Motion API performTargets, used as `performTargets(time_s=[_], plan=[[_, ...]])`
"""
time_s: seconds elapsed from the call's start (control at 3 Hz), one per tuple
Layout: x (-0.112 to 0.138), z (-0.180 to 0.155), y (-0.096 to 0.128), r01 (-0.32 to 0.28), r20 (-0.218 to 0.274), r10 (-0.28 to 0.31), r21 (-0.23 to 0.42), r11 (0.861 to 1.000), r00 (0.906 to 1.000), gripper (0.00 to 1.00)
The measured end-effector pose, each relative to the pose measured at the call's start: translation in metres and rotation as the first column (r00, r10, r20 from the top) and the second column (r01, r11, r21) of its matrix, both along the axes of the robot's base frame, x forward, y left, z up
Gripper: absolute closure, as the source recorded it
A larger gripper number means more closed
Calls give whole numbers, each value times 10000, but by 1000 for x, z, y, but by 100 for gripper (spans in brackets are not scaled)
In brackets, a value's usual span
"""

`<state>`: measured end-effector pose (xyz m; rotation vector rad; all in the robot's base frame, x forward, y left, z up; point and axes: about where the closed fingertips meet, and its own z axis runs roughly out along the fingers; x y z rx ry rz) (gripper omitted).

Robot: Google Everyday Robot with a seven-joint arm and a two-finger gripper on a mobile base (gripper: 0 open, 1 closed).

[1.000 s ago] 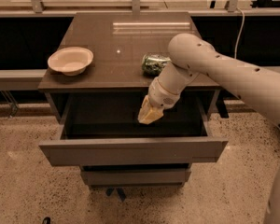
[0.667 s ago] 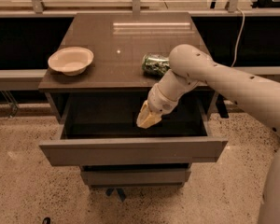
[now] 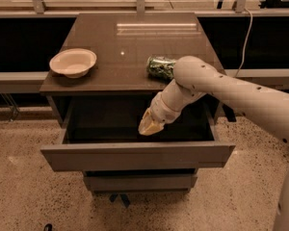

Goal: Open top drawer

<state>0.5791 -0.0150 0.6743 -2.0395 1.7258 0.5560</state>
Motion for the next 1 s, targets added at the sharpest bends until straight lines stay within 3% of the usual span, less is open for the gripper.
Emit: performTargets(time_s=[0.33, 0.67, 1.0], plan=[[-4, -20, 10, 69, 585, -76, 121, 9999, 9983, 100], [-8, -36, 16, 191, 860, -200, 110, 9998, 9961, 100], [-6, -51, 22, -43, 652, 25, 282, 9996, 9979, 100]])
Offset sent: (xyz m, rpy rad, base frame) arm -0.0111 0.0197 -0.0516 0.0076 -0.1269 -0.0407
